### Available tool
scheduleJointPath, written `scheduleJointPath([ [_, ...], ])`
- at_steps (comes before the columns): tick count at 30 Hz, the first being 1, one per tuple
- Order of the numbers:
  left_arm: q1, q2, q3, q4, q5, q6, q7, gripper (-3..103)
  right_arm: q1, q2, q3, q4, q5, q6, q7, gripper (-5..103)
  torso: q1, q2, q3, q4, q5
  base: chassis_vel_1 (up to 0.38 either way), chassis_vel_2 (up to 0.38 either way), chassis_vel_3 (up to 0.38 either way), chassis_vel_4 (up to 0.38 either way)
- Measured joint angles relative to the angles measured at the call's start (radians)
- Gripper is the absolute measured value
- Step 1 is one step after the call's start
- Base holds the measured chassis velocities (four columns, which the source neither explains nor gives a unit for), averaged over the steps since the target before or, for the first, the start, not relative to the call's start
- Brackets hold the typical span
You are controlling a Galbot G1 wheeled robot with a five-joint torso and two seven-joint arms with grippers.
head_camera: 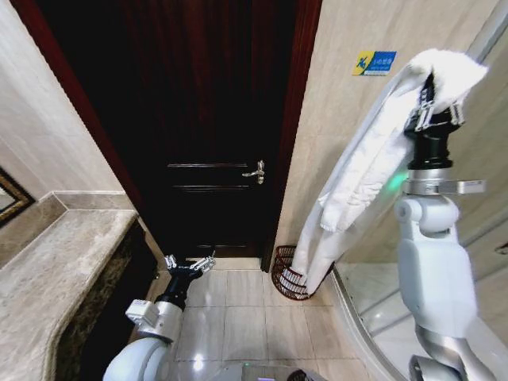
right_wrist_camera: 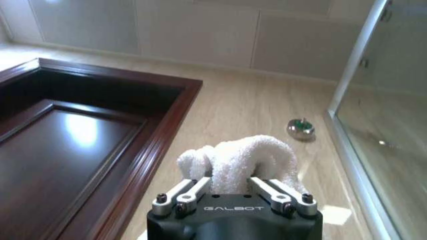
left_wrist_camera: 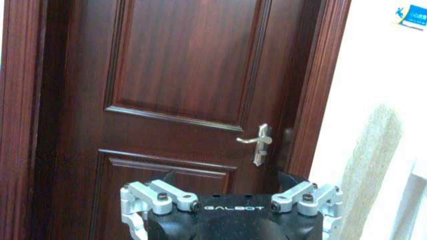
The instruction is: Discard the used towel into the hamper.
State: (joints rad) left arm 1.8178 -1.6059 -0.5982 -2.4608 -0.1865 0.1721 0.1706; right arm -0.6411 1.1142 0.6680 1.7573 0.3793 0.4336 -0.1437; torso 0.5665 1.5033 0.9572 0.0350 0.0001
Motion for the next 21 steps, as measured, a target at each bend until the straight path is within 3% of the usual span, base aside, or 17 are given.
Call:
scheduleJointPath([
  [7,0.0,0.0,0.0,0.0,0.0,0.0,0.0,100,0.013,0.024,-0.035,-0.042,-0.015,0.021,-0.011,13,0.0,0.0,0.0,-0.0001,0.0002,0.0,0.0,0.0,0.0],
  [21,0.0,0.0,0.0,0.0,0.0,0.0,0.0,100,0.2,0.011,-0.088,-0.115,-0.027,0.021,-0.011,13,0.0,0.0,0.0,0.0,-0.0001,0.0,0.0,0.0,0.0],
])
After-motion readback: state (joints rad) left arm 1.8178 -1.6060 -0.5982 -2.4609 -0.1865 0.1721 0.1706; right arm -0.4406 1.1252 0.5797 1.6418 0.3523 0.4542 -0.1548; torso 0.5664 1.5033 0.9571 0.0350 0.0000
